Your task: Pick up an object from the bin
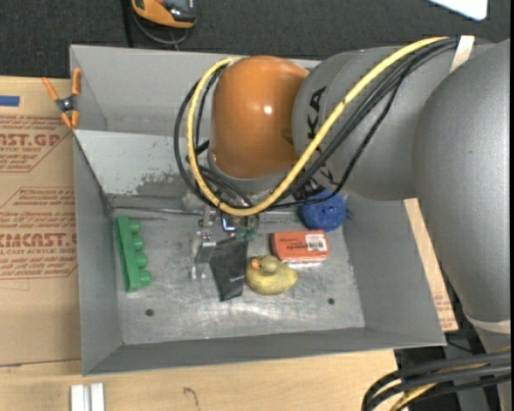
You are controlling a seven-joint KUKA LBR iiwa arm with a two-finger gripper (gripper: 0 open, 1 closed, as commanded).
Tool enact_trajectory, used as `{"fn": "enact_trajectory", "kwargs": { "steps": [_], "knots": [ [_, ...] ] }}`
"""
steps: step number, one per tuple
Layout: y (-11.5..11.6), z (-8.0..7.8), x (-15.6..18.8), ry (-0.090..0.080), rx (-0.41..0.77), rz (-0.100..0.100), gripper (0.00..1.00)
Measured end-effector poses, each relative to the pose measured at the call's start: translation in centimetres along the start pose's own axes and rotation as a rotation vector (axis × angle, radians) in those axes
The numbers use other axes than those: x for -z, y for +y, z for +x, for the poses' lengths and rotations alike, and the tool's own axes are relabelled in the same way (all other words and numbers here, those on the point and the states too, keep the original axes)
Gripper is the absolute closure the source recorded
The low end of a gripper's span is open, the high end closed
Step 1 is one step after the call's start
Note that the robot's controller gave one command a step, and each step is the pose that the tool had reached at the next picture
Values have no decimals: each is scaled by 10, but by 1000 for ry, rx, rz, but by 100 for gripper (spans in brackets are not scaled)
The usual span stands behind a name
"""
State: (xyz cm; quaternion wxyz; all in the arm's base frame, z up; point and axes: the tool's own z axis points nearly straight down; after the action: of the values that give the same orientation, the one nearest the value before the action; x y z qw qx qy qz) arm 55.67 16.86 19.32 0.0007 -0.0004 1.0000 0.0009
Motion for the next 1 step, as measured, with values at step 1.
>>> {"fn": "enact_trajectory", "kwargs": {
  "steps": [1],
  "knots": [
    [0, 0, 0, 0, 0, 0, 0]
  ]
}}
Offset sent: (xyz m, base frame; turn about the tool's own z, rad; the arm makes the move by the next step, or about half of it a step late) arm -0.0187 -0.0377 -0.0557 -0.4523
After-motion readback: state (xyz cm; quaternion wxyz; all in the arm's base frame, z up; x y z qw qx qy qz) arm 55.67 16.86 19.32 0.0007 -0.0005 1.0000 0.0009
